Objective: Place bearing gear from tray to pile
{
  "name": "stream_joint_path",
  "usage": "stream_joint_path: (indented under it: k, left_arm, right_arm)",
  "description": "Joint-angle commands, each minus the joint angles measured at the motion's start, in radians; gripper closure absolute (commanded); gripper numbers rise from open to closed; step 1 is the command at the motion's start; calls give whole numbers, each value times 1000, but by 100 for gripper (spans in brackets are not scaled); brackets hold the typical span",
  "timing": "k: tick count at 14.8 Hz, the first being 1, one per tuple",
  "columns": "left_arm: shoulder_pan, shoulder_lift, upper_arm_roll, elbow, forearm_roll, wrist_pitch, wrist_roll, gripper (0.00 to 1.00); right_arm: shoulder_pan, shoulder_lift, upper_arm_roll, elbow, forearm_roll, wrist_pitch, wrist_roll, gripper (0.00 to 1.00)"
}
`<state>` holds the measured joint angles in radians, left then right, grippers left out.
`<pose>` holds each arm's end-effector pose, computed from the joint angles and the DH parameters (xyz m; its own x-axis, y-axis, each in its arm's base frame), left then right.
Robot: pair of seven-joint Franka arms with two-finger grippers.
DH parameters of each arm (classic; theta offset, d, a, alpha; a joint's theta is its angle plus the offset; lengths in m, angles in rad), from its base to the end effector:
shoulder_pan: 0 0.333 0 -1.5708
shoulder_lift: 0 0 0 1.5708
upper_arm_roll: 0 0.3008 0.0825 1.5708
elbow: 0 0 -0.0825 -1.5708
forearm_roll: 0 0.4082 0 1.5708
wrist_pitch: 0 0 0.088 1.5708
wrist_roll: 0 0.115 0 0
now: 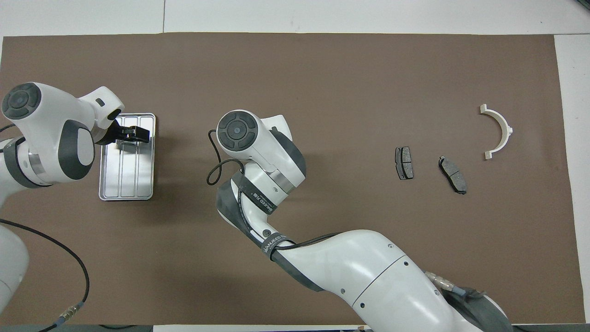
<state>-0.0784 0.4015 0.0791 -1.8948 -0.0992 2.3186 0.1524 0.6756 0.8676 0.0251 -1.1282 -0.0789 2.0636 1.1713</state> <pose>0.6443 -0.0036 0.2563 0.9954 -0.0910 0.0293 -0.0921 -0.9950 0.0394 0.6062 0.4978 0.2629 0.8994 -0.4308 0.0747 -0.4288 -0.9024 -0.0415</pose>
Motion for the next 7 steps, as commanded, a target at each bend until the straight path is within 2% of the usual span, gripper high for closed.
stream_joint_path:
  k: [1,7]
  left_arm:
    - [-4,16,4,23,-4,-2,-5,0]
    - [-8,34,4,48,-2,1,-5,0]
  right_arm:
    - [-13,4,-2,25,-22,-31,15,100]
    - [-83,-91,4,24,-13,-158,-143,100]
